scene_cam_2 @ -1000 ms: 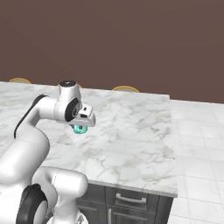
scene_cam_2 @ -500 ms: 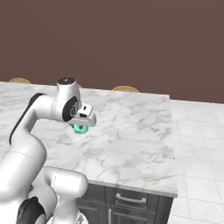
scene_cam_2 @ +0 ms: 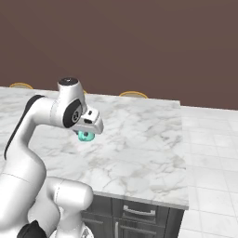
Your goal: Pick the mug and mug and place them in the sink. Then turn on the water.
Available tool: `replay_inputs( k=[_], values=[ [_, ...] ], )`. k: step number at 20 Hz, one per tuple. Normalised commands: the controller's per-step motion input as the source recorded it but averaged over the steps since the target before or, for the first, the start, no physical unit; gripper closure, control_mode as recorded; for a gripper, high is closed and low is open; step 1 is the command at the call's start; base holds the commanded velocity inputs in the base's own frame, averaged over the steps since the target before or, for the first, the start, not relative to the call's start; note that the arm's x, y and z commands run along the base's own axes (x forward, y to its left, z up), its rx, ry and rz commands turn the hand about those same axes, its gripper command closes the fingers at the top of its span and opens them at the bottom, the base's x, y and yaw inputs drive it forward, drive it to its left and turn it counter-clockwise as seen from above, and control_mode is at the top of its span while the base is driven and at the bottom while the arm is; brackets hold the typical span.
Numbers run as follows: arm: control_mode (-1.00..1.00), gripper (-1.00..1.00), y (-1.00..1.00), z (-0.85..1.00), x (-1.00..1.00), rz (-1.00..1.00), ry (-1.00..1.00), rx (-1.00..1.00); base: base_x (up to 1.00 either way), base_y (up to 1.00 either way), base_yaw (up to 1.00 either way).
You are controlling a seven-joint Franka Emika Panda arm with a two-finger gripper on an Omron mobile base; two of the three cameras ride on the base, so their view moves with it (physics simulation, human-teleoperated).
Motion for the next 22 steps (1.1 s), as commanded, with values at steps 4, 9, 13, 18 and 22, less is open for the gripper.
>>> replay_inputs(
  k=[4,9,13,18,22],
  values=[
    [-1.00,1.00,-0.09,0.26,-0.16,-0.02,-0.01,0.00,0.00,0.00,0.00],
    [-1.00,1.00,-0.08,0.15,-0.03,0.00,-0.04,0.00,0.00,0.00,0.00],
    [-1.00,1.00,-0.02,0.07,-0.03,0.00,-0.05,-0.03,0.00,0.00,0.00],
    [-1.00,1.00,0.00,0.05,-0.06,-0.01,-0.07,-0.06,0.00,0.00,0.00],
    [-1.00,1.00,0.00,0.05,-0.10,0.00,-0.07,-0.06,0.00,0.00,0.00]
  ],
)
